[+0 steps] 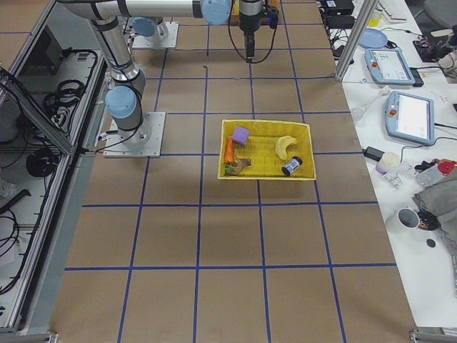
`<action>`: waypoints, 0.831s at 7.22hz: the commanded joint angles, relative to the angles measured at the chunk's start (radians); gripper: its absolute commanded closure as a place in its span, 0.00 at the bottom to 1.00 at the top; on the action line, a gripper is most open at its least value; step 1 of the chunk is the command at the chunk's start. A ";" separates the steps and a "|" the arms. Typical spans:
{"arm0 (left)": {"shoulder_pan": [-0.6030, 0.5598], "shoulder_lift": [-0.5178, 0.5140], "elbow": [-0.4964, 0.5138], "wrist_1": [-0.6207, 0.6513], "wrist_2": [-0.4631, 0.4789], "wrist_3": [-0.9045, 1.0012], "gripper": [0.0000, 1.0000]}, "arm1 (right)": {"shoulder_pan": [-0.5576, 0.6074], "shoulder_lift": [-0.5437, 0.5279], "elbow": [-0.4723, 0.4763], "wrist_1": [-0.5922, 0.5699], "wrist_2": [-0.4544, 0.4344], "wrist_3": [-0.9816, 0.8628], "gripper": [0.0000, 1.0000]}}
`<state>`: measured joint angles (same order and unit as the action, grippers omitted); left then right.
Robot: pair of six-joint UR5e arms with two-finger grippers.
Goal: Transfer tape with both arms
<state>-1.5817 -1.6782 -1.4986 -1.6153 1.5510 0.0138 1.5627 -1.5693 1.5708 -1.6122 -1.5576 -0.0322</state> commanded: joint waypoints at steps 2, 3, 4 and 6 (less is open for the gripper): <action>0.000 0.000 -0.002 0.000 0.000 0.000 0.03 | 0.000 0.000 0.000 0.000 -0.001 0.000 0.00; 0.000 0.000 -0.002 0.000 -0.002 0.000 0.02 | -0.001 0.000 0.000 0.000 -0.001 0.000 0.00; -0.001 0.002 -0.002 0.000 -0.003 0.000 0.01 | 0.000 0.000 0.000 0.000 -0.001 0.000 0.00; -0.003 0.000 -0.003 -0.003 -0.002 0.000 0.01 | 0.000 0.000 0.000 0.000 -0.002 0.000 0.00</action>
